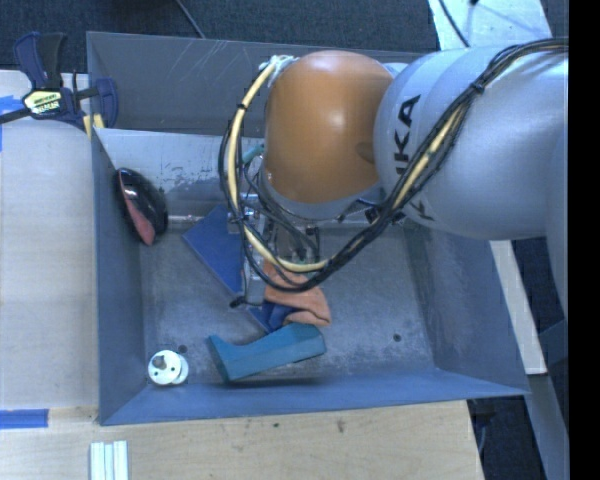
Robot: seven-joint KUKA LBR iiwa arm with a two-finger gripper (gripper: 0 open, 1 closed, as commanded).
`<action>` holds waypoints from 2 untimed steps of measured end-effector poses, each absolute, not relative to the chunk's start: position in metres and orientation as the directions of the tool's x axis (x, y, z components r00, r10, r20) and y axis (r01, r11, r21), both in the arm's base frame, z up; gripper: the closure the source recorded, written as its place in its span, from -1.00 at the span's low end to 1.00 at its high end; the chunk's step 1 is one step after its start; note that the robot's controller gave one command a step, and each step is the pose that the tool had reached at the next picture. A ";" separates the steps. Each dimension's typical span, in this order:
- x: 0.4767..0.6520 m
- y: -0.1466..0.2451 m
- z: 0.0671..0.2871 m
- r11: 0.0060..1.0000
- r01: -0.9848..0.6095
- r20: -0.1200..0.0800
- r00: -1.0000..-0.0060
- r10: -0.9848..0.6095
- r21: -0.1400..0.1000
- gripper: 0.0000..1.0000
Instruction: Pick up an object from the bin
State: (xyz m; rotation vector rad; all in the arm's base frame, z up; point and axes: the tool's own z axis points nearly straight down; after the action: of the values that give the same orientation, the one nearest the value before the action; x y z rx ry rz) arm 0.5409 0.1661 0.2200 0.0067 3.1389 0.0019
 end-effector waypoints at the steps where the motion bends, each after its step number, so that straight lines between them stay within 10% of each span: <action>1: 0.541 0.166 0.220 1.000 0.004 -0.003 -1.000 0.004 0.001 -1.00; 2: 0.513 0.144 0.176 0.999 -0.041 -0.010 -0.999 -0.041 0.002 -1.00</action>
Offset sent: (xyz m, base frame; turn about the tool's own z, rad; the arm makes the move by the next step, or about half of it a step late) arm -0.0499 -0.0400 -0.0795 -0.0703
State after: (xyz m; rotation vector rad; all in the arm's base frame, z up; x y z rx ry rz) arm 0.5131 0.1440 0.1755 -0.0648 3.1314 0.0042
